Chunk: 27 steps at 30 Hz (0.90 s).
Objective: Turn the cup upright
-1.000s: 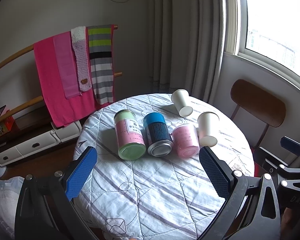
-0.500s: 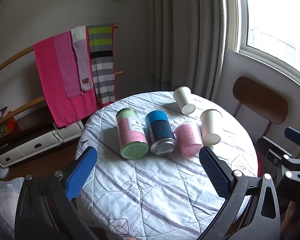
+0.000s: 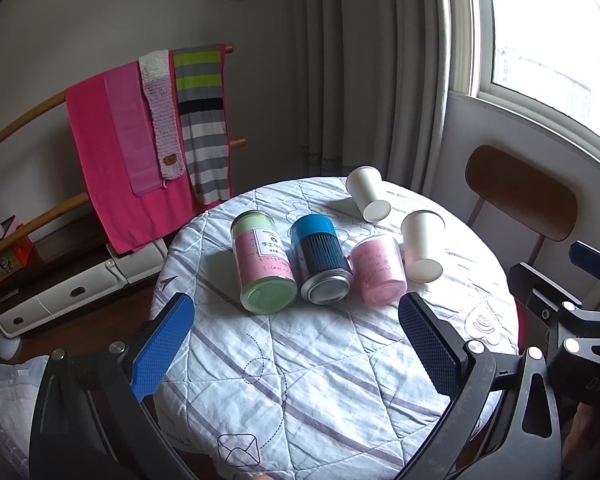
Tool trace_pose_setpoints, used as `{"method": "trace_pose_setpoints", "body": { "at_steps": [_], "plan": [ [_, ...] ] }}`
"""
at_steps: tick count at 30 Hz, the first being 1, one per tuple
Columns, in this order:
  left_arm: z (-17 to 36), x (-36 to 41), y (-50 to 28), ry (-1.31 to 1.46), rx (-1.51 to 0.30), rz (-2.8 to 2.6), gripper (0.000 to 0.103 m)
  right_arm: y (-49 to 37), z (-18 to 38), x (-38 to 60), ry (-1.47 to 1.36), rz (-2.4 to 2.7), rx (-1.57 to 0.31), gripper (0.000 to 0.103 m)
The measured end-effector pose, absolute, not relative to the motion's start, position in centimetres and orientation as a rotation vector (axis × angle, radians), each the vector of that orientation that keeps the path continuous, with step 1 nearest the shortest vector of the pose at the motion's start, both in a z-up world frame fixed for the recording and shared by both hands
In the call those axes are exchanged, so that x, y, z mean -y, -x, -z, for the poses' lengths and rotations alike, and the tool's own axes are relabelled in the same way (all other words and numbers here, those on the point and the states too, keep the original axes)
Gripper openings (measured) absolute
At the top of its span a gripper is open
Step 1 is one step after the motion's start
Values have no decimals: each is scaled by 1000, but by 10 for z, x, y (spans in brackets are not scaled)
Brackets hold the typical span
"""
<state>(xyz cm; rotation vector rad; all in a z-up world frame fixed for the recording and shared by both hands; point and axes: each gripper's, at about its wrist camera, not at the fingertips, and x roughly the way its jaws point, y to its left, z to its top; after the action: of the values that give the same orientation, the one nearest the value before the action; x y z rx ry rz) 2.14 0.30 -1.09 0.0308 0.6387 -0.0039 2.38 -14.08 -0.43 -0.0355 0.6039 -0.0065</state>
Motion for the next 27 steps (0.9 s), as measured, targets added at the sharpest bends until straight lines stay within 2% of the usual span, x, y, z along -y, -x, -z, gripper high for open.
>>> {"method": "trace_pose_setpoints", "body": {
  "at_steps": [27],
  "plan": [
    [-2, -5, -14, -14, -588, 13, 103, -16, -1, 138, 21, 12, -549, 103]
  ]
}}
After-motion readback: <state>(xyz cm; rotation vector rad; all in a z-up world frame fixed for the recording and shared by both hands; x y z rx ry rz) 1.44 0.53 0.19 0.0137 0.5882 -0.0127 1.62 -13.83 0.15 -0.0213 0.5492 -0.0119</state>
